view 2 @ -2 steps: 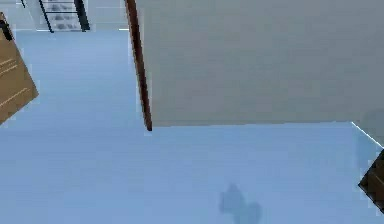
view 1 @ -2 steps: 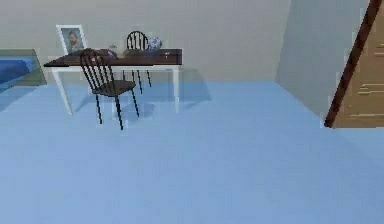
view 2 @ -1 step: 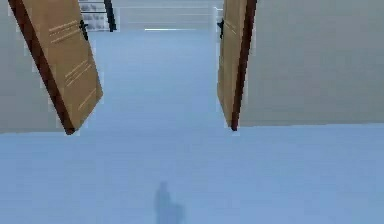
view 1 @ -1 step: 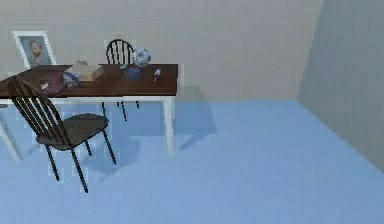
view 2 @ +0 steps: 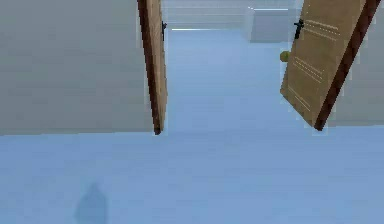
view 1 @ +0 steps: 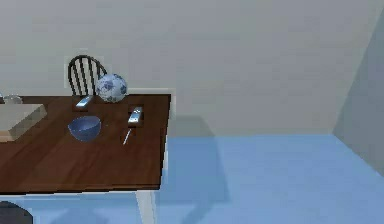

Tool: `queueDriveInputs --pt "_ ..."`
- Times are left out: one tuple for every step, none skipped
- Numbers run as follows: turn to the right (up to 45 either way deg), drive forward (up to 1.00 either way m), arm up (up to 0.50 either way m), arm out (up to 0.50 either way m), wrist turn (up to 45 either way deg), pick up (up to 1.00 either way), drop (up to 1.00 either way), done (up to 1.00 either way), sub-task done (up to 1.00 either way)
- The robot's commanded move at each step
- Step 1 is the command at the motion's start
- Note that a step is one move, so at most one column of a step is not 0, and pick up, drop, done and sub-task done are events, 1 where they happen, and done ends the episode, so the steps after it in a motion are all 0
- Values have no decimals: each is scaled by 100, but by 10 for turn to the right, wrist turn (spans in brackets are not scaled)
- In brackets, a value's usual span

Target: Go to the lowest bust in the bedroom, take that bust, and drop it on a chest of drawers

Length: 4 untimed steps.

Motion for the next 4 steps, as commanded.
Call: queueDriveInputs --pt "0 5 0 0 0 0 0 0 0" --pt "-450 0 0 0 0 0 0 0 0" --pt "-450 0 0 0 0 0 0 0 0" --pt "-450 0 0 0 0 0 0 0 0"
